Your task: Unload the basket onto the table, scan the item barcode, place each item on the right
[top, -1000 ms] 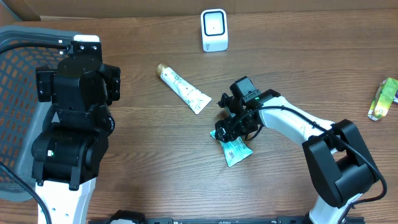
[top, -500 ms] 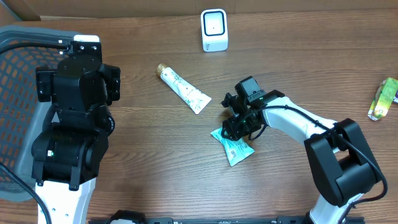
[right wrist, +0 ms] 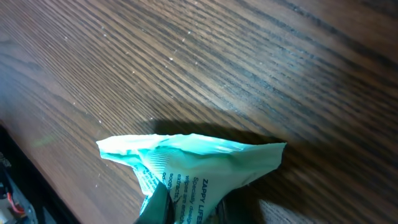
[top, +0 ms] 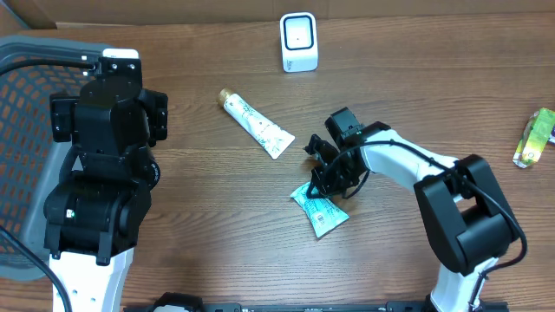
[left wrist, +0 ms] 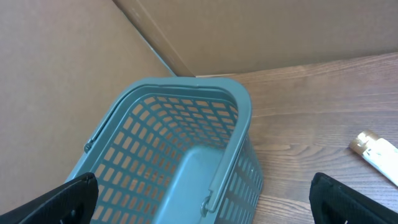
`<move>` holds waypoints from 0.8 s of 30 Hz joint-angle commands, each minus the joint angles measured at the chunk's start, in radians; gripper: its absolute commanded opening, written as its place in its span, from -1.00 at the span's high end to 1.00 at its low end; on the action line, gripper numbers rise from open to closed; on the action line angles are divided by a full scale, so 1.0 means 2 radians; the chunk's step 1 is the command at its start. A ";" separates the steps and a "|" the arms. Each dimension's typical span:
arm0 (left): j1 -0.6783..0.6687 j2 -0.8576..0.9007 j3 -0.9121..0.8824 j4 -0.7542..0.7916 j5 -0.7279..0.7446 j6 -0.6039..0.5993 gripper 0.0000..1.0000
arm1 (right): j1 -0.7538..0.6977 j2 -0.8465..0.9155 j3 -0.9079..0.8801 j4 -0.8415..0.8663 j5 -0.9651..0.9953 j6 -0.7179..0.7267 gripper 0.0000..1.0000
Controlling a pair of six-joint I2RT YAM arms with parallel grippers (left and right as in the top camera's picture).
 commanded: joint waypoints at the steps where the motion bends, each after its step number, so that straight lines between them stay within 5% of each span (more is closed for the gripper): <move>1: 0.000 0.001 0.001 0.002 0.001 0.004 -0.99 | 0.012 0.074 -0.005 -0.050 0.130 0.000 0.93; 7: 0.000 0.001 0.001 0.002 0.001 0.004 -0.99 | 0.012 0.067 0.097 -0.092 0.131 0.047 0.92; 14: 0.000 0.001 0.001 0.002 0.001 0.004 -0.99 | 0.011 0.000 0.182 -0.022 0.218 0.240 0.92; 24: 0.000 0.001 0.001 0.002 0.001 0.004 -0.99 | 0.012 -0.146 0.183 0.018 0.307 0.268 0.92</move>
